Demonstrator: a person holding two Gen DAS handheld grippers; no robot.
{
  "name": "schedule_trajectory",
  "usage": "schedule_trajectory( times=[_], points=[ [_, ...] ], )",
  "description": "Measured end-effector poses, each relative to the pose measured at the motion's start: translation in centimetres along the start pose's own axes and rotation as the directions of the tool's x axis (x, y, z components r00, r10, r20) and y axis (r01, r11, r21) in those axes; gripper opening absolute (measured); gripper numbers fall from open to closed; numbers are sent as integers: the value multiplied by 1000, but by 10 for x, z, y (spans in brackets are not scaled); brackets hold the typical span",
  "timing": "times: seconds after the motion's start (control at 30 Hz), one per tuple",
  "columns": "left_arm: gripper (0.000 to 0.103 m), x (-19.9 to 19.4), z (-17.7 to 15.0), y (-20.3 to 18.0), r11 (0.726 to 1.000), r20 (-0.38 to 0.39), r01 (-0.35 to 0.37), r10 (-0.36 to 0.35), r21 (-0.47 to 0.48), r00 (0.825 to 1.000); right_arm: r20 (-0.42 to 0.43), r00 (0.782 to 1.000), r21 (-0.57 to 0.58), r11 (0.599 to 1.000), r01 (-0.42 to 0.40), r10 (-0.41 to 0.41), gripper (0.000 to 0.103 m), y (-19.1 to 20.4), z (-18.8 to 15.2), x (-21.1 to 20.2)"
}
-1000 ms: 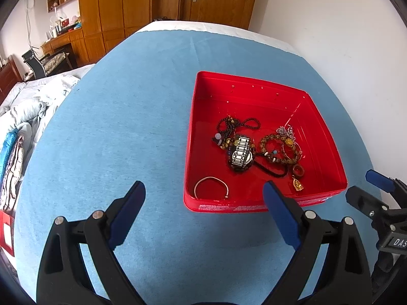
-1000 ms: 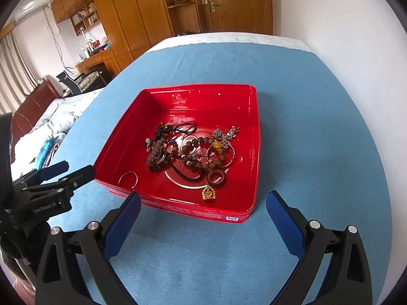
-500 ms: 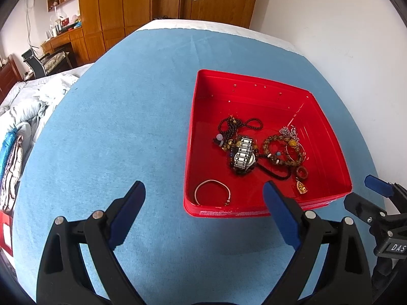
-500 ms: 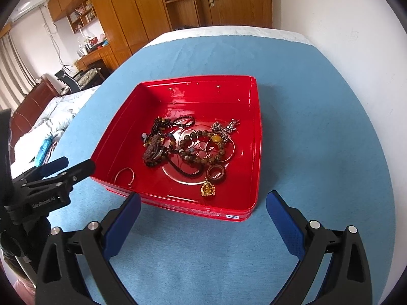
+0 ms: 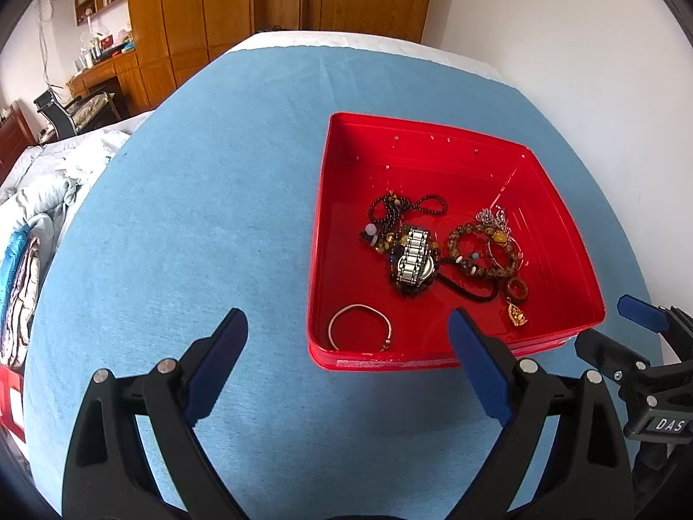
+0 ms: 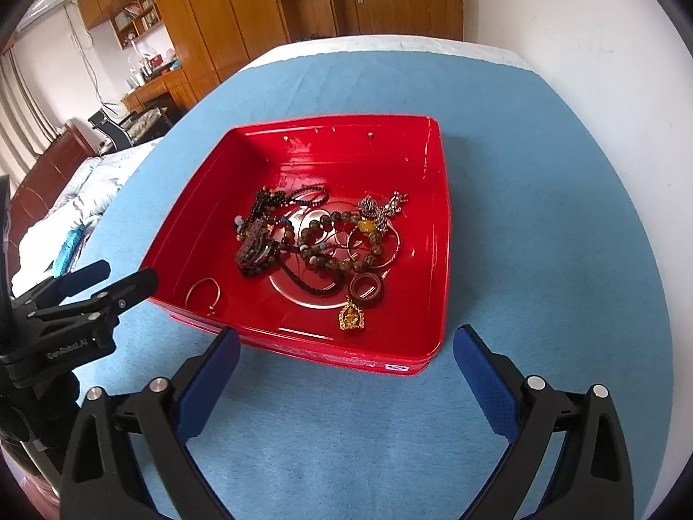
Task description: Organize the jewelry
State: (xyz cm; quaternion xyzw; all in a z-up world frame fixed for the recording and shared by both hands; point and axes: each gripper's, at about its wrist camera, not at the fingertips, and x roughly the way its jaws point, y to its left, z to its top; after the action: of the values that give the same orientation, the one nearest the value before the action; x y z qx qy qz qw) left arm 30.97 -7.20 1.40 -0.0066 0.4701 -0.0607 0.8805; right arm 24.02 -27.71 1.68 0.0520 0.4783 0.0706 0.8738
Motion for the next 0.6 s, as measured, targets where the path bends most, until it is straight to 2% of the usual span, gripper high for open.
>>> schedule_trajectory(
  times=[0.6],
  points=[
    [93,8,-1,-3,1000,-27,-5,5,12,1000,-26,1000,-5,1000,7,-7,99,2,-2,7]
  ],
)
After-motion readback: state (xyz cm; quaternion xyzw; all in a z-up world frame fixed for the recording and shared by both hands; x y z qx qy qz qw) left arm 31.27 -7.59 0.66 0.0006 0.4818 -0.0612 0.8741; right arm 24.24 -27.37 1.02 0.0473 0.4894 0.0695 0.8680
